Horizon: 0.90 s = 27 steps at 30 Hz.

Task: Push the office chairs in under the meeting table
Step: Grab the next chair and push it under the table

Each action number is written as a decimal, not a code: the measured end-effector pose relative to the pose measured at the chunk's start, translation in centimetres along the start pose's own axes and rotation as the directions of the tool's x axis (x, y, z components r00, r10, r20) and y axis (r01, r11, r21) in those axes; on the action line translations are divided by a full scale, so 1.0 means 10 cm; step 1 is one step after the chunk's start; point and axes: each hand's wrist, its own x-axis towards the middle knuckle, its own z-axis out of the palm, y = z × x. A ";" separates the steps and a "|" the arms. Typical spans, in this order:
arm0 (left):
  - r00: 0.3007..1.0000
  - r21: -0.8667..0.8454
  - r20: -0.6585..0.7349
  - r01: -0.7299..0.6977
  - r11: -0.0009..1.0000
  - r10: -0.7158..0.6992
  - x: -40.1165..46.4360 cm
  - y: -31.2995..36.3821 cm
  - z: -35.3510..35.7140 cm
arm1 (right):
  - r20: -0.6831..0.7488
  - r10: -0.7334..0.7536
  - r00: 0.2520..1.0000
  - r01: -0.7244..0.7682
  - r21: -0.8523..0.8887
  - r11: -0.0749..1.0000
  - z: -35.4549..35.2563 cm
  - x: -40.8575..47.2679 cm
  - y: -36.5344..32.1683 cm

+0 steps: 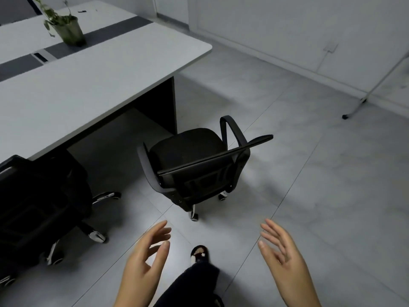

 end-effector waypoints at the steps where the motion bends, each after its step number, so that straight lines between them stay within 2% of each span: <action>1: 1.000 0.000 0.003 0.004 1.000 -0.004 0.08 0.02 0.08 | 0.000 -0.002 1.000 0.002 -0.004 1.000 -0.04 0.10 0.02; 10: 0.999 0.054 -0.044 -0.020 0.998 0.023 1.22 0.37 0.63 | 0.053 -0.080 0.995 0.083 -0.061 0.995 -0.36 1.44 -0.26; 13: 0.998 0.182 -0.009 -0.064 0.981 0.067 1.65 0.41 0.70 | 0.089 -0.136 0.987 0.146 -0.123 0.982 -0.38 1.95 -0.39; 15: 0.996 0.338 0.038 -0.086 0.937 0.078 1.88 0.35 0.73 | 0.172 -0.182 0.968 0.222 -0.253 0.942 -0.38 2.29 -0.42; 16: 0.994 0.430 0.074 -0.100 0.897 0.075 1.97 0.30 0.75 | 0.229 -0.199 0.953 0.271 -0.345 0.898 -0.37 2.46 -0.41; 18: 0.981 0.610 0.183 -0.164 0.775 0.064 2.14 0.18 0.79 | 0.363 -0.255 0.896 0.424 -0.535 0.731 -0.35 2.81 -0.32; 20: 0.962 0.724 0.272 -0.212 0.656 0.011 2.28 0.03 0.84 | 0.524 -0.243 0.817 0.563 -0.627 0.539 -0.31 3.15 -0.17; 21: 0.960 0.751 0.280 -0.202 0.628 -0.026 2.33 -0.03 0.87 | 0.585 -0.220 0.781 0.610 -0.639 0.468 -0.29 3.30 -0.10; 25: 0.979 0.807 0.121 0.001 0.590 -0.166 2.48 -0.08 1.00 | 0.765 -0.211 0.608 0.793 -0.571 0.214 -0.25 3.74 0.01; 27: 0.979 0.823 0.036 0.084 0.562 -0.199 2.46 -0.11 1.10 | 0.826 -0.201 0.527 0.849 -0.503 0.161 -0.28 3.90 0.03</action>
